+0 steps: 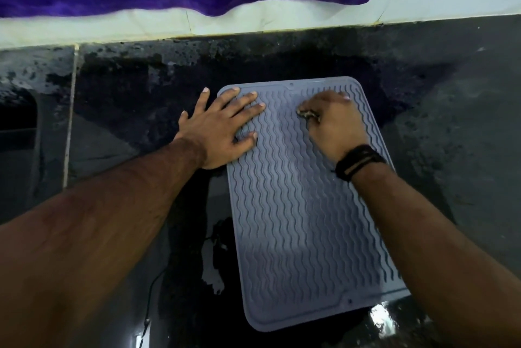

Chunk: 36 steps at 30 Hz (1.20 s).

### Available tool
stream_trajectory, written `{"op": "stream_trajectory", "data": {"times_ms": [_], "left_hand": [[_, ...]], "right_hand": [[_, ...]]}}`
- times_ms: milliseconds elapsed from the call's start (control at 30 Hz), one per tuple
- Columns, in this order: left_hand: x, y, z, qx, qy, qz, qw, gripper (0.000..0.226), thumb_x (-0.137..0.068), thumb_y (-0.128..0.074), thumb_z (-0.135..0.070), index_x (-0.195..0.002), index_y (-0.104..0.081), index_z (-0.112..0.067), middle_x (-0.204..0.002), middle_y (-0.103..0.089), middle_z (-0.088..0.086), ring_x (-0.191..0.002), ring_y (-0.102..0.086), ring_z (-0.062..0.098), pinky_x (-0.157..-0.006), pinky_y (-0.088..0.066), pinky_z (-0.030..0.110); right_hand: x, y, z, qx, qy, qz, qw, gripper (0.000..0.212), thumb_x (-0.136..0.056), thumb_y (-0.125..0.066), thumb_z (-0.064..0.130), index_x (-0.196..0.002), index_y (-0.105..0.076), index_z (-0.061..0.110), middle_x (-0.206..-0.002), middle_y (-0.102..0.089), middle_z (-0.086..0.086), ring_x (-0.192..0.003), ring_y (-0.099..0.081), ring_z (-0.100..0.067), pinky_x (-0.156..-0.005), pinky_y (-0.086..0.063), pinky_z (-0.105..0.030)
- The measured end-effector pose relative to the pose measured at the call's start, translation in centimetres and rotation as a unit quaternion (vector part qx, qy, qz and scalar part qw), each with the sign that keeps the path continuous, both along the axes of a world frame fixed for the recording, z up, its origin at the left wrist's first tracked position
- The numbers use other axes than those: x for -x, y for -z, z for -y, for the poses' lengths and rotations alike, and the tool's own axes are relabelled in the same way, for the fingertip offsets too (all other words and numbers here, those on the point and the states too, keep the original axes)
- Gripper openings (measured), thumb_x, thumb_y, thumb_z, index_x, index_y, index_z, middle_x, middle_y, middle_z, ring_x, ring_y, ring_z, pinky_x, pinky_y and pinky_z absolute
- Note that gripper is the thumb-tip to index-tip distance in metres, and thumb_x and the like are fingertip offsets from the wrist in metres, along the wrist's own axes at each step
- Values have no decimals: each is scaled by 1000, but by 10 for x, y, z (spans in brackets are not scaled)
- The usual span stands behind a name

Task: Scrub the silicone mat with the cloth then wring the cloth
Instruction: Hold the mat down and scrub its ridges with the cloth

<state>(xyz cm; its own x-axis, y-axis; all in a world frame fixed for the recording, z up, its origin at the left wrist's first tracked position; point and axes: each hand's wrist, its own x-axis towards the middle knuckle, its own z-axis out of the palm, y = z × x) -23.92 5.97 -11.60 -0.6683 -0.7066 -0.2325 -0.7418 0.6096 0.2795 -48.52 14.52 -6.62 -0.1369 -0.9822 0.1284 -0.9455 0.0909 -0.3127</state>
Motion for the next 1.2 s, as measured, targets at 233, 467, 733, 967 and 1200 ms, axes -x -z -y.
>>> {"op": "stream_trajectory", "data": {"times_ms": [233,467,733,967,1200], "left_hand": [[0,-1,-2,6,3,-1,1000,79,-90,-9,-85,-166,1,-62,-178,9,-28,-167,12,13,-121,-12,85],[0,-1,-1,7,3,-2,1000,78,-90,-9,-85,-164,2,-63,-178,9,-29,-167,12,12,-121,-12,85],[1,-3,-2,0,-1,0,1000,80,-89,-9,-86,-164,2,-63,-178,10,-30,-167,13,11,-121,-9,85],[-1,-2,-2,6,2,-9,1000,79,-90,-9,-85,-165,1,-62,-178,9,-29,-167,12,11,-122,-9,83],[-1,0,-1,10,2,-9,1000,75,-92,-10,-85,-163,2,-65,-177,9,-31,-166,11,7,-120,-10,84]], "right_hand": [[-5,4,10,14,19,-20,1000,31,-89,-56,10,-115,-70,16,-118,-65,-8,-108,-56,-31,-94,-48,-42],[-3,4,-22,6,13,2,1000,26,-83,-61,10,-105,-75,16,-111,-68,-6,-101,-60,-29,-94,-44,-36],[-10,2,-3,21,28,4,999,28,-86,-57,7,-109,-73,10,-113,-68,-9,-104,-59,-32,-93,-48,-39],[-8,4,-52,22,32,17,999,24,-78,-64,4,-95,-77,14,-105,-70,-6,-97,-59,-30,-86,-51,-38],[-13,2,-22,39,43,8,998,23,-83,-61,7,-99,-76,12,-107,-69,-8,-98,-59,-32,-86,-50,-40]]}}
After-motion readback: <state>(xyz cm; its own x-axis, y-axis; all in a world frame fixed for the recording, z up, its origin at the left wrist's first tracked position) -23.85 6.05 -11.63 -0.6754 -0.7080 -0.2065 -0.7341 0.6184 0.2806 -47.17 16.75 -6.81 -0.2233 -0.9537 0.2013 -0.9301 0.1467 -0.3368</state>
